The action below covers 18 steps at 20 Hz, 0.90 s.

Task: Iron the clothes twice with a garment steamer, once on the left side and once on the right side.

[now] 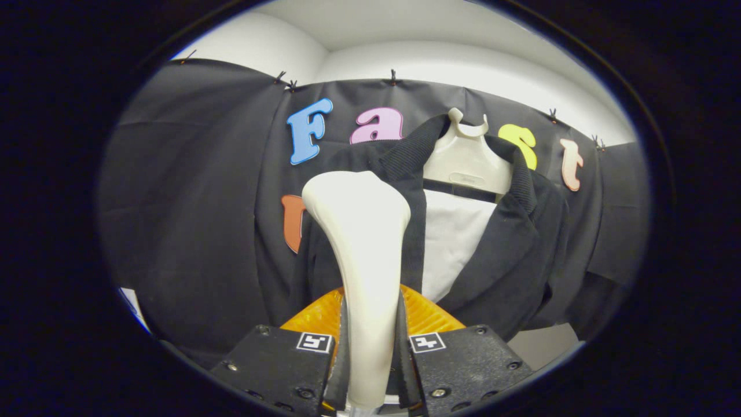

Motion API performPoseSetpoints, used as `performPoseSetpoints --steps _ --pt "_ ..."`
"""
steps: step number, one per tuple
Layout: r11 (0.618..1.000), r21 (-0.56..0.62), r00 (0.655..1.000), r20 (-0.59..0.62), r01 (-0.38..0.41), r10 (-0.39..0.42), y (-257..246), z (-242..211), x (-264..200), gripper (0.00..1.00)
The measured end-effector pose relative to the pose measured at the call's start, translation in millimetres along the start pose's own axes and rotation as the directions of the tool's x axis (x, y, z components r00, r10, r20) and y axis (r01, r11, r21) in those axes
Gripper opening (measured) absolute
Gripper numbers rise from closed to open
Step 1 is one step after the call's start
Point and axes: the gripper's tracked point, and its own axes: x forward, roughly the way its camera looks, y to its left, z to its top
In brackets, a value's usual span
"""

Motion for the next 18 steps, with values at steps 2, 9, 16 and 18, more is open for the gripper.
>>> performPoseSetpoints --steps 2,9,16,18 --pt "1.0 0.005 1.0 -0.025 0.009 -0.009 -0.3 -14.7 3.4 0.35" --pt "0.999 -0.006 0.997 -0.064 0.052 -0.052 -6.7 -56.0 2.9 0.35" --pt "0.999 -0.028 0.992 -0.114 0.043 -0.046 0.7 -100.3 -9.6 0.35" --pt "0.999 -0.035 0.99 -0.13 0.042 -0.046 1.9 -113.8 -8.3 0.35"
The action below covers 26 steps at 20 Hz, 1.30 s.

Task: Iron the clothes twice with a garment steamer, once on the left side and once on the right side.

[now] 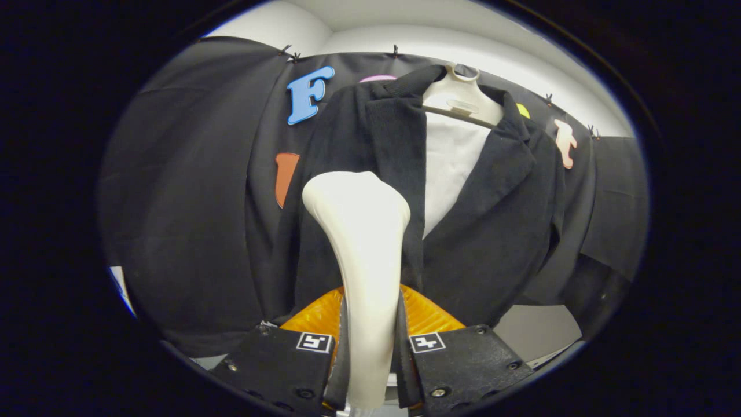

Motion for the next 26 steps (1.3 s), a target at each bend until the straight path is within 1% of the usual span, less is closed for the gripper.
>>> performPoseSetpoints --steps 4,12,19,26 --pt "1.0 -0.002 1.0 -0.029 -0.011 0.011 6.7 -32.8 -7.4 0.35" --pt "0.999 -0.02 0.992 -0.124 -0.036 0.034 16.8 -99.5 -4.0 0.35" --pt "0.998 -0.034 0.978 -0.205 -0.045 0.037 21.6 -154.8 6.0 0.36" --pt "0.996 -0.058 0.96 -0.276 -0.075 0.056 31.3 -211.0 1.4 0.36"
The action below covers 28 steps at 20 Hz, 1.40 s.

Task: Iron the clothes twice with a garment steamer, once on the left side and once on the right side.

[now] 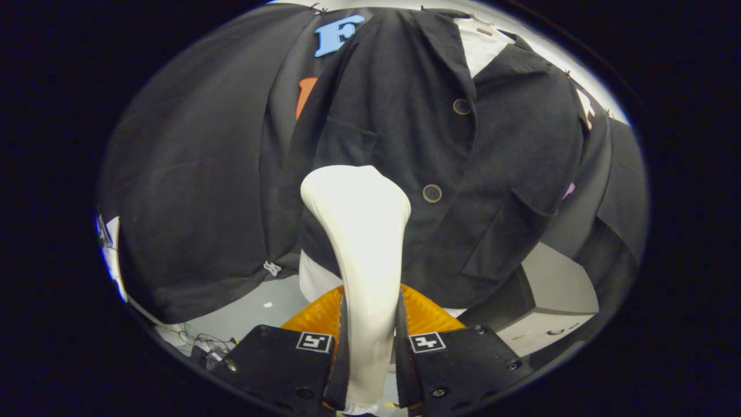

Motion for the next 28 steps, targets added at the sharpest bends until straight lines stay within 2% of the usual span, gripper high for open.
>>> performPoseSetpoints --steps 8,16,21,28 --pt "1.0 -0.007 0.996 -0.082 -0.027 0.026 10.4 -55.2 15.5 0.36" --pt "0.999 -0.007 0.992 -0.117 -0.043 0.042 11.5 -68.5 17.0 0.35" --pt "0.998 0.023 0.994 -0.089 -0.062 0.063 0.5 -70.4 0.3 0.35" --pt "0.984 0.151 0.996 0.027 -0.091 0.088 -59.5 -60.1 -54.7 0.36"
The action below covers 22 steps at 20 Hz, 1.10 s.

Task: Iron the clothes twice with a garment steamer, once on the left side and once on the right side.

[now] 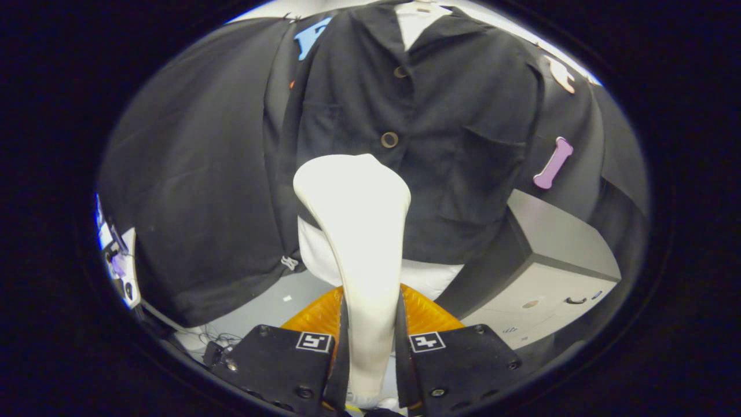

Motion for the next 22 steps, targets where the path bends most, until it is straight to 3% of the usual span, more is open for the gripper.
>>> performPoseSetpoints --steps 5,9,17,22 --pt "0.992 0.114 0.99 0.131 0.046 -0.06 -79.0 11.6 -68.3 0.36" --pt "0.974 0.202 0.971 0.193 0.103 -0.143 -151.4 -10.6 -118.5 0.35" --pt "0.922 0.327 0.937 0.207 0.206 -0.283 -263.5 -121.9 -228.3 0.35" --pt "0.905 0.364 0.946 0.147 0.219 -0.289 -288.2 -209.8 -271.7 0.35"
